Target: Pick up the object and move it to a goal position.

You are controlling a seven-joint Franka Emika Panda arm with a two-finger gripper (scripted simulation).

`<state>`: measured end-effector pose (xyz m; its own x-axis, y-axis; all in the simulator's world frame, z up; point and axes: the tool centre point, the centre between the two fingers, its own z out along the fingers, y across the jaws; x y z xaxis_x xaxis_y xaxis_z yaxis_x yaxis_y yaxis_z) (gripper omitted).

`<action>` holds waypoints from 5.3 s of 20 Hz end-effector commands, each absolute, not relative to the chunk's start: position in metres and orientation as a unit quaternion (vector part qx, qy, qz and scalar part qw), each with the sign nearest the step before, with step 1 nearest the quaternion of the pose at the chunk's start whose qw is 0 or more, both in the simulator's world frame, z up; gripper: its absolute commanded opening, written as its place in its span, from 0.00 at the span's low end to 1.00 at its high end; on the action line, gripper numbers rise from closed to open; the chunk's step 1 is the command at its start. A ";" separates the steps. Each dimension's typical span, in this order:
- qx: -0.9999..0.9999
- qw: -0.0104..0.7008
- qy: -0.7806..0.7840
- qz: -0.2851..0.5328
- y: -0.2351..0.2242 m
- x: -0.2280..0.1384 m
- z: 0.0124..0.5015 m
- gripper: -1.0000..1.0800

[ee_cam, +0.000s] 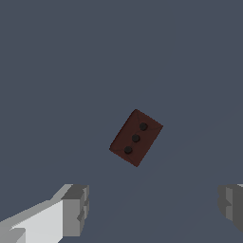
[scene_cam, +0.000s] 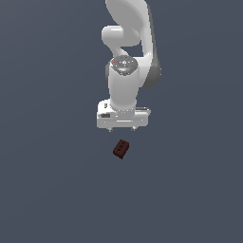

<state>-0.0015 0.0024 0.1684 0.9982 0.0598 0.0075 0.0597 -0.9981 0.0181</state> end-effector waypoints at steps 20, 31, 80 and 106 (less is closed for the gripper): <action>1.000 0.024 0.007 -0.002 -0.012 -0.002 0.164 0.96; 0.995 0.011 -0.103 -0.001 -0.006 0.009 0.128 0.96; 0.967 0.000 -0.256 0.000 0.000 0.020 0.027 0.00; 0.967 0.000 -0.256 0.000 -0.017 0.104 0.148 0.00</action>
